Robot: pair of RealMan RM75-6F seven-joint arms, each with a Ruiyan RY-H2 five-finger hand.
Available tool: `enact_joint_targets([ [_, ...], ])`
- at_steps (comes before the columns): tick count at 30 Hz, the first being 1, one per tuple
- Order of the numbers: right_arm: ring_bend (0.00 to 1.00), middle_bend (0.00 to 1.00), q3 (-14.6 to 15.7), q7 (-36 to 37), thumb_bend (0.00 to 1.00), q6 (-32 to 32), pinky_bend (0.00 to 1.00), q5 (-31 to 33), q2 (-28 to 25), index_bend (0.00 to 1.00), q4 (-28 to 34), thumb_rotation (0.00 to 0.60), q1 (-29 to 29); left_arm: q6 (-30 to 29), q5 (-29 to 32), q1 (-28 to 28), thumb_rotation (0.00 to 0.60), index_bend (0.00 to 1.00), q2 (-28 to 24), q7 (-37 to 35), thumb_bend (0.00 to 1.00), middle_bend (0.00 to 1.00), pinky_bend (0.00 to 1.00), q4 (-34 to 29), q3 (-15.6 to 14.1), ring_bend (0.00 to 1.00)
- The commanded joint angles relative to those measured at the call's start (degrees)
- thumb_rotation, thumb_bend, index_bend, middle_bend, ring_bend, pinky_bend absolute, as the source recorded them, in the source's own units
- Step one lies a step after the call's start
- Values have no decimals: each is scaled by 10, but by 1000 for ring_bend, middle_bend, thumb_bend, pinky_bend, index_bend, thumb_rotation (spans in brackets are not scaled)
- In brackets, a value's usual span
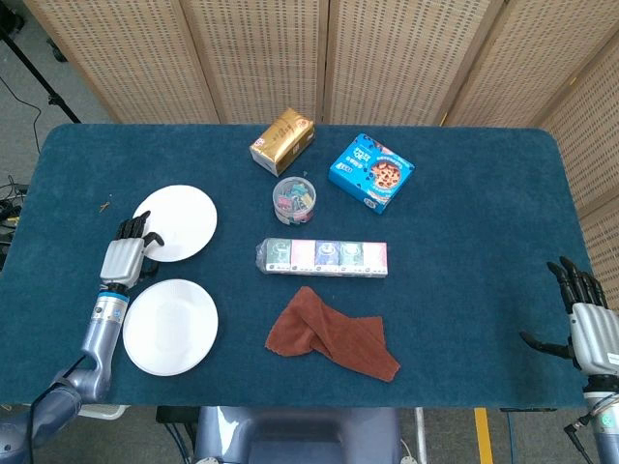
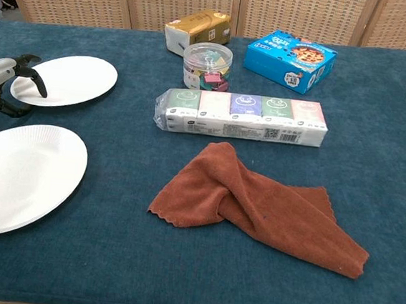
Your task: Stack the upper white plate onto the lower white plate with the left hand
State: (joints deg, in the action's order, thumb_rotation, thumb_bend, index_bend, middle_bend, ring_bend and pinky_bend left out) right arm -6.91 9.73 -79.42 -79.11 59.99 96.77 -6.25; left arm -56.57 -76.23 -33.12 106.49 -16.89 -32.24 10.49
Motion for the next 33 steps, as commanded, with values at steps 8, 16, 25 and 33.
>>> enact_joint_targets([
  [8,0,0,1,-2,0,0,0,-1,1,0,1,600,0,-9,-5,6,600,575,1,-28,653,0,0,9,-4,0],
  [16,0,0,2,-5,0,-1,0,-3,3,0,2,600,0,-55,-9,11,600,731,5,-72,685,0,0,20,5,0],
  [25,0,0,4,-9,0,-3,0,-7,4,0,5,600,0,-120,-27,17,600,824,-35,-92,707,0,0,-34,9,0],
  [33,0,0,5,-9,0,-4,0,-9,3,0,6,600,0,-169,-46,25,600,873,-76,-83,707,0,0,-102,7,0],
])
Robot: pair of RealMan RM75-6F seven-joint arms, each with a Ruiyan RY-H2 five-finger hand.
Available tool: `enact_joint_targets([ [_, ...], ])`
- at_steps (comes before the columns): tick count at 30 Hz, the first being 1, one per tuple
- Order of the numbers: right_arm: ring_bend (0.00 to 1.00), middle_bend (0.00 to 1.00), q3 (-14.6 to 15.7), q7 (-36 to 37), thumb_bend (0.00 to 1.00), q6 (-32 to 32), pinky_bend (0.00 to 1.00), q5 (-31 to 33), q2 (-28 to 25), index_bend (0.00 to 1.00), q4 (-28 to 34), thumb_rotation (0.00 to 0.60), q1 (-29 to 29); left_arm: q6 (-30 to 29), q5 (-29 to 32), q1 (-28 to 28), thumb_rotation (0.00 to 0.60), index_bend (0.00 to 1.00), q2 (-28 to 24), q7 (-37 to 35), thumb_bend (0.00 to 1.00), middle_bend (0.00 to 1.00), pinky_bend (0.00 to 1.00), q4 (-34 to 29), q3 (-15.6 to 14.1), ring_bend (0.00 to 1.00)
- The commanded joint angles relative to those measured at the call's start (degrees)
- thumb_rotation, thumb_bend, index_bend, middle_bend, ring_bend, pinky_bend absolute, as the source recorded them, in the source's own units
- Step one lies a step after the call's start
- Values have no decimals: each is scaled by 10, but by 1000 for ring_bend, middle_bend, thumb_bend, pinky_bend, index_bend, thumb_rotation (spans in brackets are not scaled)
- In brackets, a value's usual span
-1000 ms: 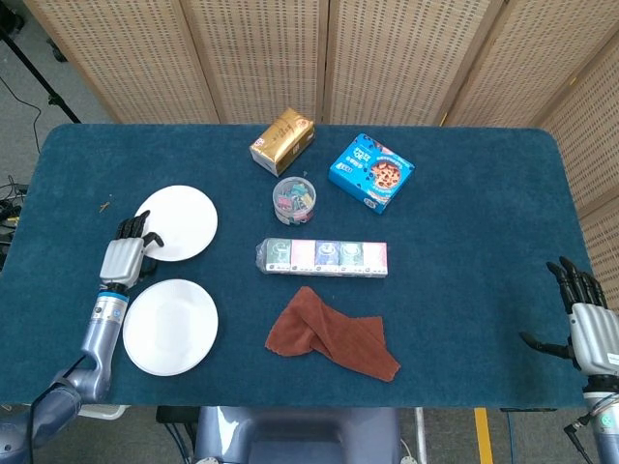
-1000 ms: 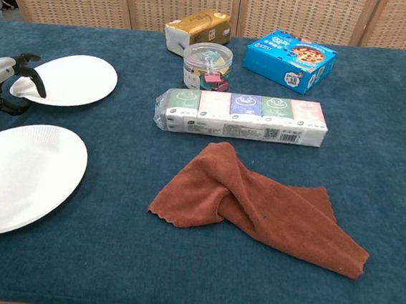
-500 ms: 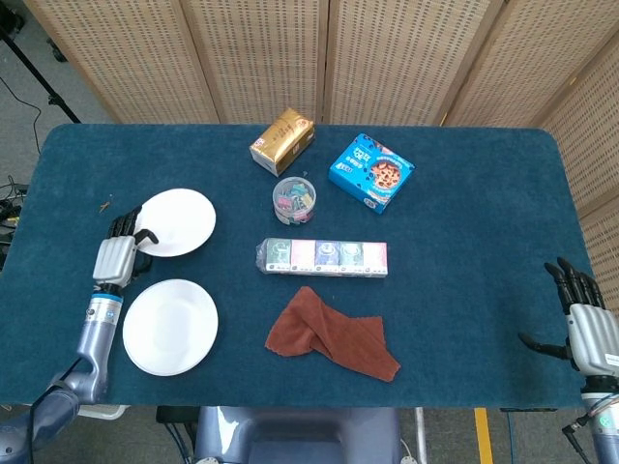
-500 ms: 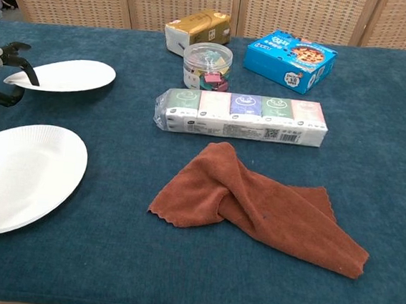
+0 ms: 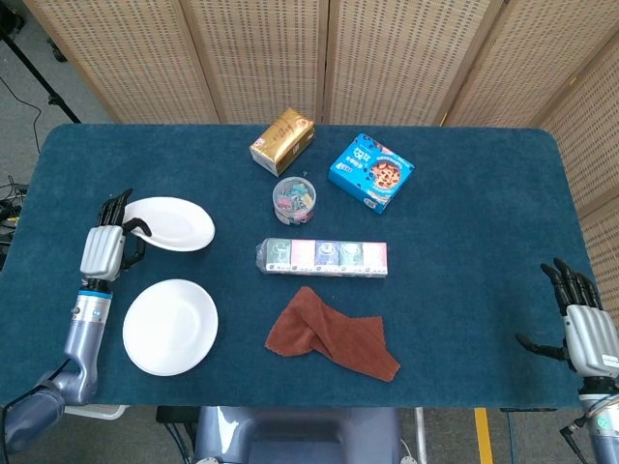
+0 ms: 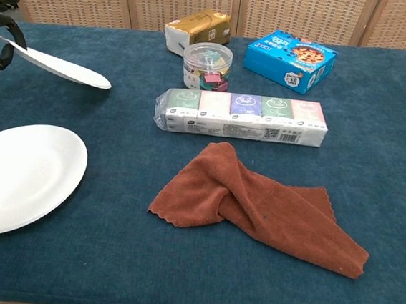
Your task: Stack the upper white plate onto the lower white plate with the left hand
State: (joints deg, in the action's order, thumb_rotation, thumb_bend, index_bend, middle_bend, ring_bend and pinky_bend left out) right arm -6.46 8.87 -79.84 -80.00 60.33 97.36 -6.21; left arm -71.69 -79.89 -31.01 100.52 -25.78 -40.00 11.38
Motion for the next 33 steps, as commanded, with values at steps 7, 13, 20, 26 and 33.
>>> enact_joint_targets([
  [7,0,0,1,-3,0,-2,0,-2,0,0,2,600,1,-68,-42,17,600,882,-54,25,709,0,0,-108,-17,0],
  [13,0,0,1,-6,0,-2,0,-1,2,0,2,600,0,-112,-74,29,600,890,-85,39,709,0,0,-179,-30,0],
  [20,0,0,1,-8,0,-3,0,-2,2,0,2,600,0,-152,-101,37,600,896,-111,53,708,0,0,-243,-34,0],
  [26,0,0,1,-8,0,-3,0,-2,3,0,2,600,0,-168,-115,38,600,899,-125,65,708,0,0,-295,-33,0],
  [33,0,0,1,-7,0,-5,0,-2,2,0,2,600,1,-171,-127,40,600,899,-129,72,707,0,0,-322,-41,0],
])
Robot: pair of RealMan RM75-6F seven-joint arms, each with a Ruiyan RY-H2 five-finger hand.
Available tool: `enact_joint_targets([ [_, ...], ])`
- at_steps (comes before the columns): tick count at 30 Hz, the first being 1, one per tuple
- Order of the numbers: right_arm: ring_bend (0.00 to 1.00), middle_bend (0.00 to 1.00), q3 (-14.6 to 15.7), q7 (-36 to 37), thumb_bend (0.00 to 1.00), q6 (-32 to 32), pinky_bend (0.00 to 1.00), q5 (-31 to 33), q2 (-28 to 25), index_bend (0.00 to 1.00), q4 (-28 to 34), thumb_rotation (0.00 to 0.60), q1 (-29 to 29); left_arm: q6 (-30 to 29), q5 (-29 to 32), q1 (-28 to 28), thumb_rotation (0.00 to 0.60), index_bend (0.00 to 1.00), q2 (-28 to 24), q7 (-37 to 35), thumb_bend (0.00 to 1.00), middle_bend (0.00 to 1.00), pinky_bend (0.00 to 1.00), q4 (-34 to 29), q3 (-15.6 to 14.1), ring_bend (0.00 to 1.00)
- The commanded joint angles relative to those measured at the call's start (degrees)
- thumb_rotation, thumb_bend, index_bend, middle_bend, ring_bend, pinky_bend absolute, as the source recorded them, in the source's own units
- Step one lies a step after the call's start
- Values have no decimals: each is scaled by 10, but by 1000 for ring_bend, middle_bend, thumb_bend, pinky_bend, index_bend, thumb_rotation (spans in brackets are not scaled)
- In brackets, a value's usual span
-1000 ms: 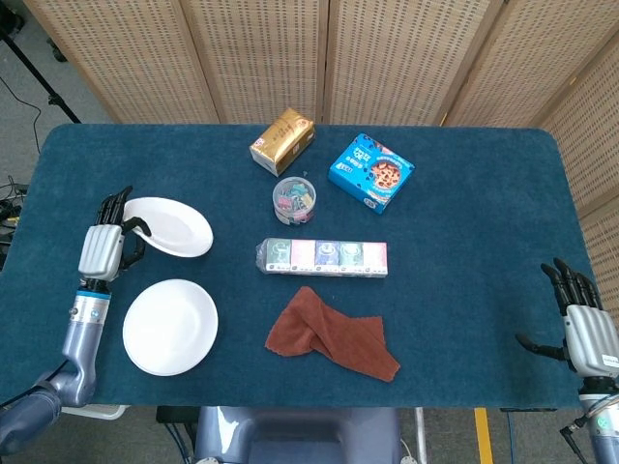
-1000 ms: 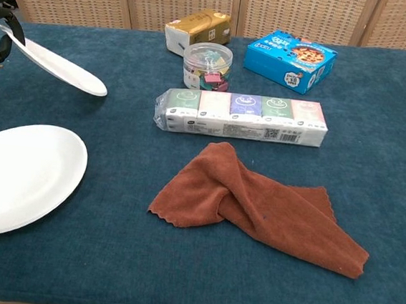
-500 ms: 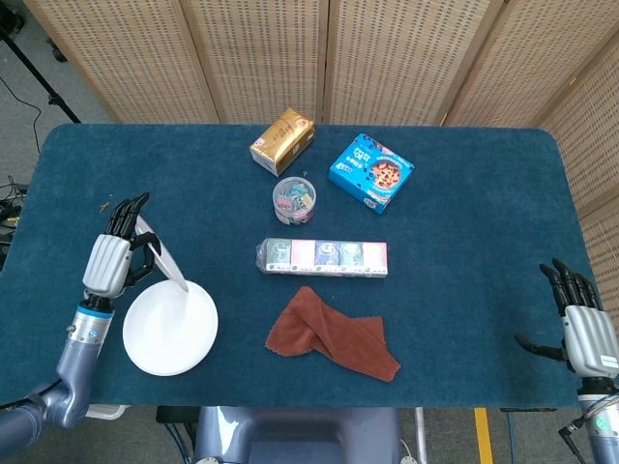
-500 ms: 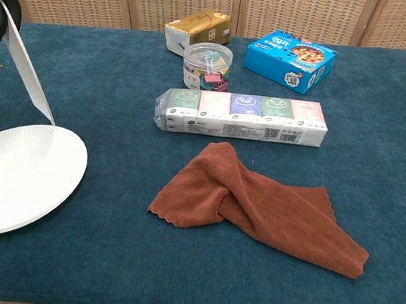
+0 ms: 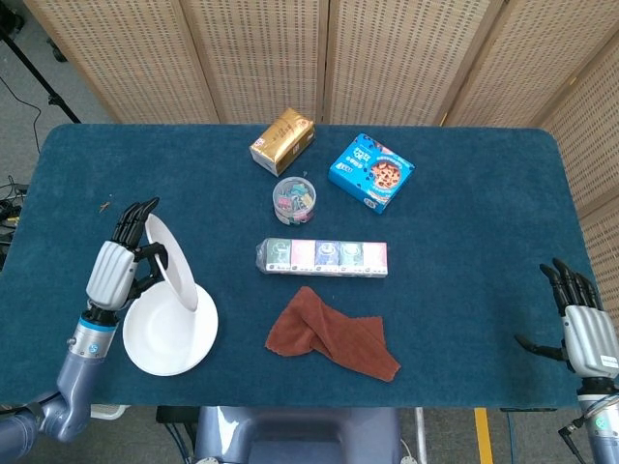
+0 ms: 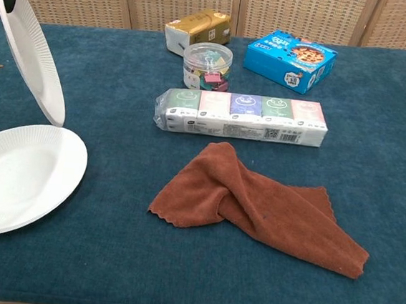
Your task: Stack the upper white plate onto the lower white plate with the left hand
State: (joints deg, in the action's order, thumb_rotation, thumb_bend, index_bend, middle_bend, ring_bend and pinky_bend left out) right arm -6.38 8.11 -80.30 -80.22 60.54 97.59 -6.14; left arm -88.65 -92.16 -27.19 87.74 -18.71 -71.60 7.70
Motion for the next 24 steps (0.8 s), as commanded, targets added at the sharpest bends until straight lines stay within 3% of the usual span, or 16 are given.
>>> enact_joint_targets([
  [1,0,0,0,1,0,0,0,0,-1,0,0,600,0,-2,-7,3,600,899,-1,1,707,0,0,-9,-7,0],
  [13,0,0,-1,2,0,0,0,1,-1,0,0,600,0,-7,-23,10,600,899,9,-18,706,0,0,-18,-23,0],
  [24,0,0,0,1,0,-2,0,-1,-1,0,1,600,1,-3,-37,32,600,899,-4,-73,695,0,0,-47,-63,0],
])
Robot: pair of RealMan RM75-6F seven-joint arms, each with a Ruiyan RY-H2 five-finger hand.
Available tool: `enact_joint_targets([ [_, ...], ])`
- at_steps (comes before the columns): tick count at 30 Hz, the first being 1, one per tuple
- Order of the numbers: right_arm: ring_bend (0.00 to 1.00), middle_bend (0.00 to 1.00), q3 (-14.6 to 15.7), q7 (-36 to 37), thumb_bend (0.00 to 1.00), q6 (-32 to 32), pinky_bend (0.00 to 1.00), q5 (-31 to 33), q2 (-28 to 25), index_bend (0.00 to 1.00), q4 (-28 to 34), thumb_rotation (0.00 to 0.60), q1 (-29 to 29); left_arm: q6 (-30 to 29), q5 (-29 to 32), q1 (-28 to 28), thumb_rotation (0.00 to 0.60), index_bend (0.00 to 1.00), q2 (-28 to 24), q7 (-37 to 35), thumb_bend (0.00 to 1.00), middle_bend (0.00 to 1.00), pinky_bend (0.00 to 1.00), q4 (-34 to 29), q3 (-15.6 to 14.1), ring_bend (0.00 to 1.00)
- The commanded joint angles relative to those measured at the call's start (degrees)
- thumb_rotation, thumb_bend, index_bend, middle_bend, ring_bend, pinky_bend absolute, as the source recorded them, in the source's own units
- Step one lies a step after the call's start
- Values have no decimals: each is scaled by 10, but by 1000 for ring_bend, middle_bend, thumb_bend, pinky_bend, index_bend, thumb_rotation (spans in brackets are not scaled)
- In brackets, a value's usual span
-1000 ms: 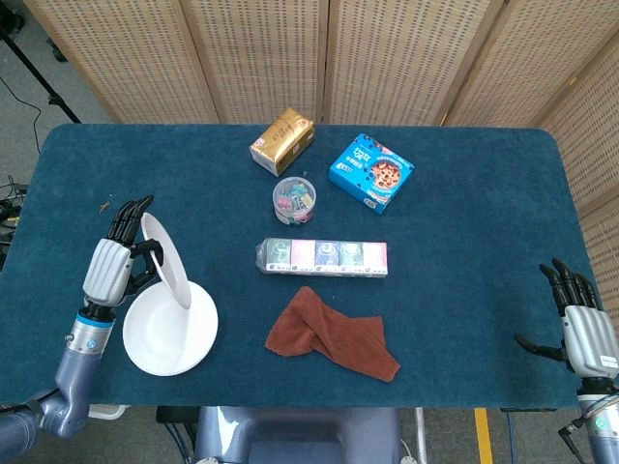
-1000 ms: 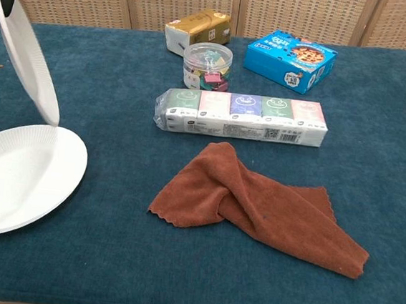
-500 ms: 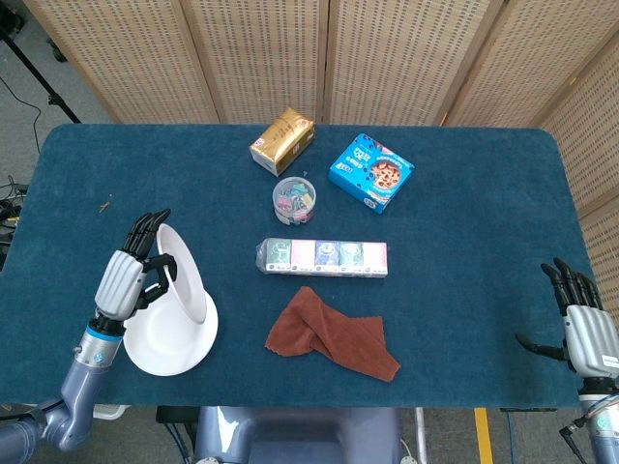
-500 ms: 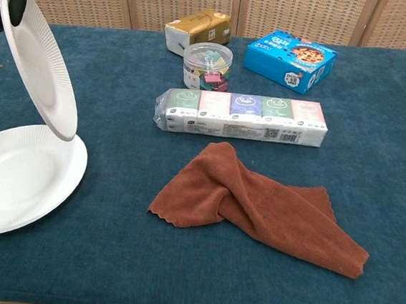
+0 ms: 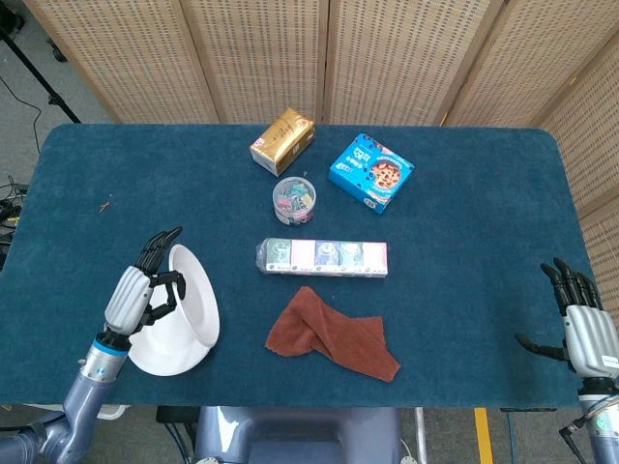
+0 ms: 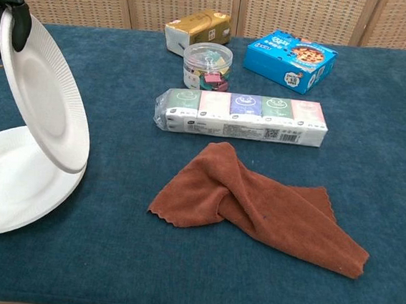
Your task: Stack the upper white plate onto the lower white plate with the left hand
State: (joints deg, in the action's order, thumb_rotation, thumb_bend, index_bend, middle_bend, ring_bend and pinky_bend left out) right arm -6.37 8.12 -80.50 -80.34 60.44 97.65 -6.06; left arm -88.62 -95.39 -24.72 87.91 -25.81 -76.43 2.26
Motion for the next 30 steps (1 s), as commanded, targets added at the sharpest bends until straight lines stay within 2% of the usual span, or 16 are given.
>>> enact_joint_targets([
  [1,0,0,0,1,0,-1,0,0,0,0,0,600,0,-5,-7,11,600,899,-8,-4,691,0,0,3,-12,0],
  [5,0,0,0,3,0,-2,0,-2,-1,0,0,600,1,-10,-15,24,600,880,-26,-26,664,0,0,10,-30,0],
  [8,0,0,0,4,0,-3,0,-3,-2,0,2,600,1,-11,-18,32,600,795,-40,-40,632,0,0,21,-41,0],
  [11,0,0,1,3,0,-4,0,-4,-3,0,2,600,2,1,-22,38,600,633,-64,-62,602,0,0,34,-59,0],
  [13,0,0,1,0,0,-4,0,-5,-2,0,3,600,2,8,-28,39,600,486,-79,-76,573,0,0,41,-70,0],
  [16,0,0,2,-2,0,-4,0,-6,-1,0,4,600,1,13,-35,39,600,333,-93,-91,514,0,0,48,-80,0],
  [19,0,0,3,-5,0,-5,0,-7,-1,0,6,600,2,14,-40,40,600,258,-103,-108,460,0,0,52,-86,0],
  [23,0,0,3,-7,0,-5,0,-7,0,0,6,600,2,7,-45,44,600,213,-111,-120,409,0,0,59,-89,0],
  [26,0,0,3,-8,0,-5,0,-7,1,0,6,600,2,15,-57,45,600,156,-121,-122,332,0,0,64,-103,0],
  [27,0,0,3,-8,0,-6,0,-7,0,0,7,600,2,20,-70,43,600,115,-131,-125,286,0,0,63,-115,0],
  [30,0,0,3,-7,0,-6,0,-7,0,0,7,600,2,20,-81,43,600,17,-140,-124,153,0,0,61,-124,0],
])
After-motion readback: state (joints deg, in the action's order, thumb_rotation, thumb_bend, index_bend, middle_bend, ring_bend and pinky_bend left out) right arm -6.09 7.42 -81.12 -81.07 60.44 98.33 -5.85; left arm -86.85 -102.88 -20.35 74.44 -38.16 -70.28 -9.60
